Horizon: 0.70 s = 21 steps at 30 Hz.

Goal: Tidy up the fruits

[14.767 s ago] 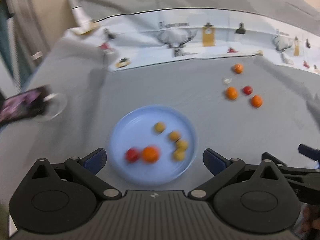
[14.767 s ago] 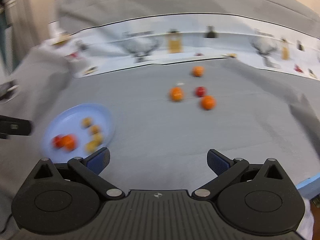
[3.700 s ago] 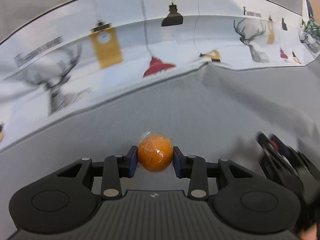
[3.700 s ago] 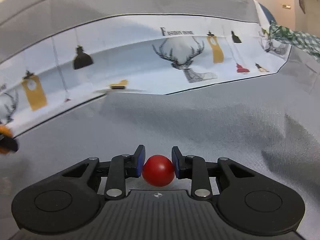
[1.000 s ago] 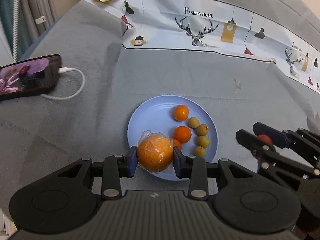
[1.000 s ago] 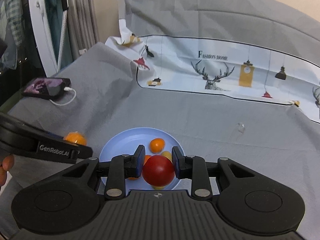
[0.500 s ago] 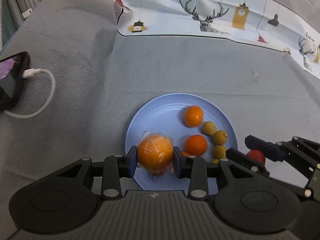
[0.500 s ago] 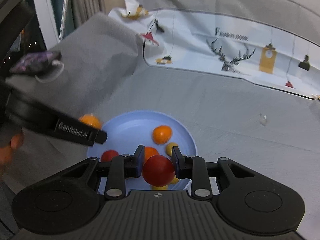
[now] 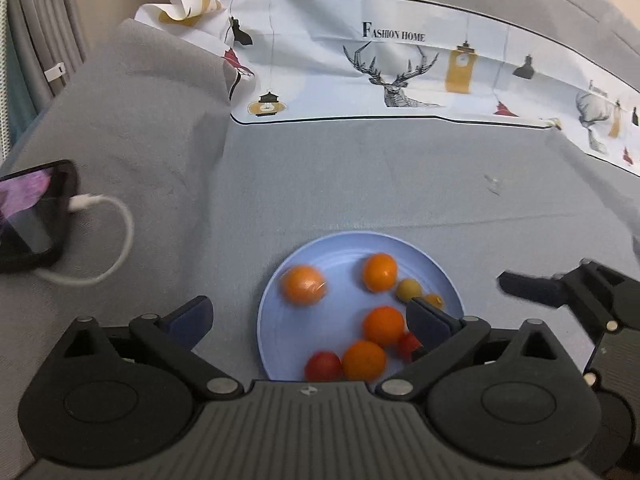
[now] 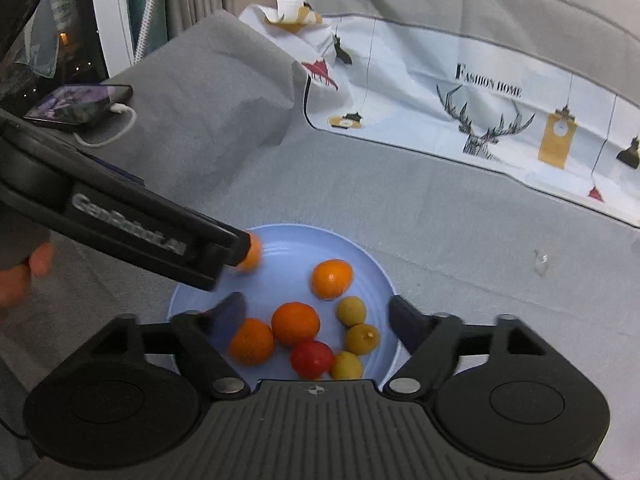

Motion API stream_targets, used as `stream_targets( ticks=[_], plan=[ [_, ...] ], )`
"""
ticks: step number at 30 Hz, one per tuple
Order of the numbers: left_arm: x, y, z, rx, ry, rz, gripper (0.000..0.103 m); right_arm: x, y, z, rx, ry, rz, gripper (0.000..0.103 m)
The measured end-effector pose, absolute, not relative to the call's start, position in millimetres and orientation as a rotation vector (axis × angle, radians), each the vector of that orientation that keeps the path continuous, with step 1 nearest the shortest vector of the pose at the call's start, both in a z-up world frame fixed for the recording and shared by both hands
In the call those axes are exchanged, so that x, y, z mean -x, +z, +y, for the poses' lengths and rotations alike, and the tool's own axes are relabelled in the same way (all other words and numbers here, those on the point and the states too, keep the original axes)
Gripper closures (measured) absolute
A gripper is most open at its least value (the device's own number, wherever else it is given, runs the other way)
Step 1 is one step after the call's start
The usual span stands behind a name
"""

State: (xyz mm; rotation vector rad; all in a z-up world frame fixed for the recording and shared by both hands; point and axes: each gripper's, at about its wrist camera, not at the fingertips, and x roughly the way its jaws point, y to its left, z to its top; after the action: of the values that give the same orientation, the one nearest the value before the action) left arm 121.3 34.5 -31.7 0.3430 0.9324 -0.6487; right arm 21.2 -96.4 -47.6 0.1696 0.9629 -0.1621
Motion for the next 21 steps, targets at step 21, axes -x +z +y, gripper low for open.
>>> stream_targets(
  ticks=[21],
  plan=[
    [2,31,108,-0.415,-0.509,0.821,0.000,93,37,-39,-0.183,-0.424,0.886,0.001]
  ],
)
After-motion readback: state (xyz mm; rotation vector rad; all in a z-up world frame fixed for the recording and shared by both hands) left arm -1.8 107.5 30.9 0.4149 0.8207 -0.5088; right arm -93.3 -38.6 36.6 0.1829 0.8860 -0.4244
